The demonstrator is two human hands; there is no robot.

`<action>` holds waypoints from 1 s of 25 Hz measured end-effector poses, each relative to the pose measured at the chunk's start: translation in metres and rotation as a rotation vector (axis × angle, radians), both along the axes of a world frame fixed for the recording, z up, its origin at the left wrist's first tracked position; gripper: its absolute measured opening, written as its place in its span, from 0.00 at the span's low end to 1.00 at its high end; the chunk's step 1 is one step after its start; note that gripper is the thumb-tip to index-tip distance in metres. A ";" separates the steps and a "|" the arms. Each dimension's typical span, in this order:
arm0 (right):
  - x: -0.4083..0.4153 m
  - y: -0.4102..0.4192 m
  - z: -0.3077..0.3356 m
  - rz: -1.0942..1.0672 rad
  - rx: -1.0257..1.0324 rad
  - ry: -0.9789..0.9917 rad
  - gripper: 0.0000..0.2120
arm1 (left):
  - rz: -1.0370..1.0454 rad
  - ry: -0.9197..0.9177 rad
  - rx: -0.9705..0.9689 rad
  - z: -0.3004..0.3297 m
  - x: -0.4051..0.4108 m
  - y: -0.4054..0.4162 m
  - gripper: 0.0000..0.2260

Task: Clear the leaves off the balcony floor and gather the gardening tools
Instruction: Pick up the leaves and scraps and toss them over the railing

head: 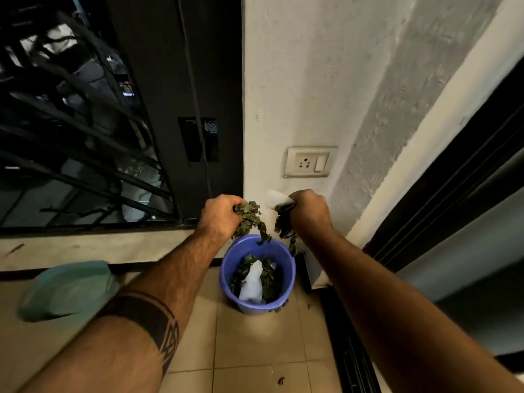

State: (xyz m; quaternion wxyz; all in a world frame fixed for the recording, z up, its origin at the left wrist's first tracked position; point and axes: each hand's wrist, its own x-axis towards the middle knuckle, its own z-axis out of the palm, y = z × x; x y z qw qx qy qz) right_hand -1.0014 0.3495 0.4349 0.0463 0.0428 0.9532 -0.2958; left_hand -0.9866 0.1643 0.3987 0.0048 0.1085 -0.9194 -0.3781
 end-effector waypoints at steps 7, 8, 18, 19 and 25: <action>-0.021 -0.002 -0.191 -0.099 -0.105 -0.026 0.09 | -0.074 -0.030 -0.139 -0.184 -0.028 0.005 0.12; -0.020 -0.003 -0.209 -0.107 -0.118 -0.048 0.11 | -0.082 -0.048 -0.147 -0.199 -0.027 0.008 0.12; -0.012 -0.004 -0.263 -0.025 -0.041 -0.168 0.24 | -0.251 -0.222 -0.269 -0.236 -0.029 0.014 0.32; -0.013 -0.003 -0.265 0.004 0.007 -0.158 0.24 | -0.247 -0.188 -0.283 -0.236 -0.028 0.015 0.31; -0.006 -0.014 -0.245 0.189 0.093 -0.042 0.29 | -0.337 -0.094 -0.315 -0.214 -0.019 0.023 0.36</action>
